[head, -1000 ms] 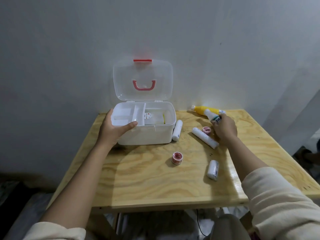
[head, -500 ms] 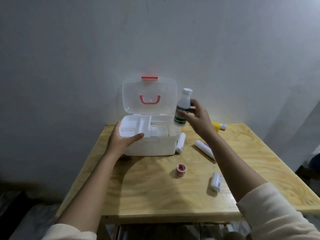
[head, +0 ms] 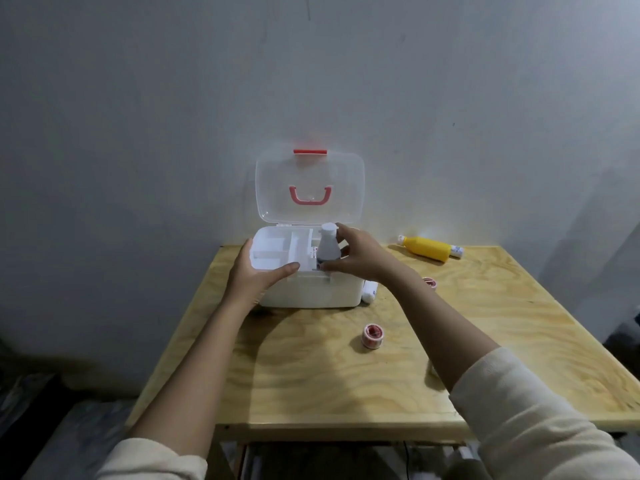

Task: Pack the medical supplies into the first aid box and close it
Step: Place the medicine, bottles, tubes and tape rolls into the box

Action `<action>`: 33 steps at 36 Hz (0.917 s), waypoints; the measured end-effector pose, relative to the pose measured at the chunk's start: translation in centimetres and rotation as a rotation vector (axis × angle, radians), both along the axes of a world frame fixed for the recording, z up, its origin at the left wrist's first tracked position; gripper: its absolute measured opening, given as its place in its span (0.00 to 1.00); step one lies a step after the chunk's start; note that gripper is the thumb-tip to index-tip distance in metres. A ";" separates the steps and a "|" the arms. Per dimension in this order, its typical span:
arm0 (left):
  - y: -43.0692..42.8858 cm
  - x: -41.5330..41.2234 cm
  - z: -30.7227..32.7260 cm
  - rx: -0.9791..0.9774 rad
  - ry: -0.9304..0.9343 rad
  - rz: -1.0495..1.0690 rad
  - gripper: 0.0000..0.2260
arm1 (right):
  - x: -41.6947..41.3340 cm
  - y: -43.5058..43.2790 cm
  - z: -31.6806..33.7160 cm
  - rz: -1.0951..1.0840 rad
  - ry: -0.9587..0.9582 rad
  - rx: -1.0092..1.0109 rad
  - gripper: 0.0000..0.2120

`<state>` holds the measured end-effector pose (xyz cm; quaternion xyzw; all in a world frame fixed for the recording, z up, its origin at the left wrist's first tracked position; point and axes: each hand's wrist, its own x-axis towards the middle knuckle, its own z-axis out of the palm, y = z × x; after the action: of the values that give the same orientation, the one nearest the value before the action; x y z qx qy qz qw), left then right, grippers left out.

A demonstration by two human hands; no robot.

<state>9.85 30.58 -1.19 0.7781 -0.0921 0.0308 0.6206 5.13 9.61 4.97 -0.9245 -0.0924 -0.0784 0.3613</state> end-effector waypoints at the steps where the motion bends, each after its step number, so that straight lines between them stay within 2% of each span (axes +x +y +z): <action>1: 0.0 -0.1 0.0 -0.004 0.001 -0.003 0.51 | 0.1 0.1 0.0 -0.006 0.017 0.007 0.27; 13: -0.3 0.1 -0.2 0.011 -0.017 0.008 0.46 | 0.9 0.5 0.3 -0.064 0.136 -0.055 0.27; 17: -0.5 0.0 -0.1 0.015 -0.028 0.012 0.45 | 0.9 0.8 0.4 -0.077 0.183 -0.096 0.14; 18: -0.6 -0.1 0.0 0.012 -0.023 0.017 0.44 | 0.9 0.9 0.4 -0.072 0.182 -0.113 0.15; 23: -0.6 -0.1 -0.1 0.038 -0.024 0.022 0.47 | 0.6 1.3 0.4 -0.079 0.119 -0.132 0.17; 26: -0.5 0.0 -0.1 0.043 -0.013 0.023 0.47 | 0.4 1.4 0.1 -0.093 0.065 -0.114 0.11; 29: -0.4 0.1 -0.1 0.055 -0.012 0.021 0.49 | 0.2 1.5 -0.2 -0.099 0.005 -0.123 0.15; 33: -0.4 0.1 0.0 0.065 -0.020 0.018 0.48 | 0.2 1.7 -0.2 -0.109 -0.037 -0.142 0.13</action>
<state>9.93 30.22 -1.15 0.7983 -0.0922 0.0410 0.5937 5.31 11.34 4.72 -0.9499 -0.0540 -0.1082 0.2882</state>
